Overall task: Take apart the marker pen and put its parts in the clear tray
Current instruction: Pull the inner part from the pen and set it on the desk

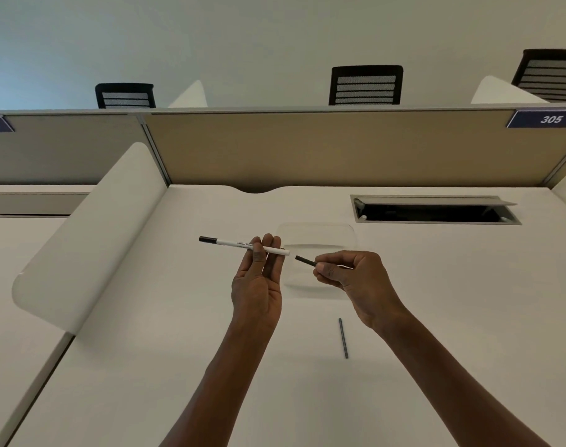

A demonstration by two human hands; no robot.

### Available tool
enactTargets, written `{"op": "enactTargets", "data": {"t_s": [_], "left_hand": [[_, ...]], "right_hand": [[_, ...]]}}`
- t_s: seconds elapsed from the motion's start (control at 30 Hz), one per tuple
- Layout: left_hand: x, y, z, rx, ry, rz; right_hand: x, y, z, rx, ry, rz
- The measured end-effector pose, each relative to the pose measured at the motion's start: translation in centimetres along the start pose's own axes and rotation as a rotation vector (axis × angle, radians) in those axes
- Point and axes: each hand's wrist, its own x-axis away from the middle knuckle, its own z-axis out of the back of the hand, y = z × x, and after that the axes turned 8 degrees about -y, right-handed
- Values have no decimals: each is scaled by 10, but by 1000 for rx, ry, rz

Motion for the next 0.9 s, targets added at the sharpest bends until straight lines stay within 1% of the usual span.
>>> {"op": "enactTargets", "data": {"t_s": [0.13,0.33,0.47,0.6,0.73,0.9], "left_hand": [[2,0,7,-11,3,20],[6,-1,23,-13,20,56],[13,-3,34,-31,50,52],[20,-3,44,-33,68,66],[27,-3,52,-41,82,82],[35,-3,59,-54,92,92]], "right_hand": [[-2,14,0,0,25,-84],[-8,50,7,46,113,-154],[-9,79,13,205,226,-206],[-8,110,10,380,289,-294],[-4,131,3,490,284,-367],[-2,156,-4,630,270,-396]]}}
